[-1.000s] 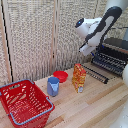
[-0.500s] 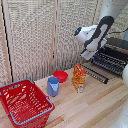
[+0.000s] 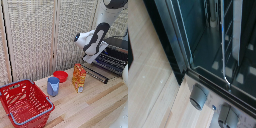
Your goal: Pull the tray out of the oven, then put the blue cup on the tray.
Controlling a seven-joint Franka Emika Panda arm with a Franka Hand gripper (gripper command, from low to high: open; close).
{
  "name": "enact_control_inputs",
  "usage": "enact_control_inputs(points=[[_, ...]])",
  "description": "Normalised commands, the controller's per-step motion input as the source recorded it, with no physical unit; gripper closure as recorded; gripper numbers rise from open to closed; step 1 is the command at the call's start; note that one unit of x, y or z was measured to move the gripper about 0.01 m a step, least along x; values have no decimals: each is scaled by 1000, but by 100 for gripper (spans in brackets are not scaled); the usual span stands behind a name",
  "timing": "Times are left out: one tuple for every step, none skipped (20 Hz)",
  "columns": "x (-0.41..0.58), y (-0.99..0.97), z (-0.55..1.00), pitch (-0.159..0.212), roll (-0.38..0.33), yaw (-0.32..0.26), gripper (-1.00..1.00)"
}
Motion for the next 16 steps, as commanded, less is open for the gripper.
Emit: enact_control_inputs(points=[[-37,-497,51,57,-92,0,-100],[-6,-477,11,58,-92,0,-100],[-3,-489,9,57,-90,0,-100],[0,-463,0,52,-96,0,-100],[0,-446,0,50,-99,0,-100],[0,-449,0,50,-95,0,-100],[0,-420,0,51,-96,0,-100],[0,-400,0,54,-89,2,-100],[0,-414,0,28,-52,11,-100],[0,-360,0,17,-30,14,-100],[0,-277,0,25,-11,21,-100],[0,-260,0,39,0,31,-100],[0,-237,0,31,0,44,100],[0,-226,0,13,26,54,100],[0,-180,0,8,16,39,100],[0,-126,0,8,0,28,100]])
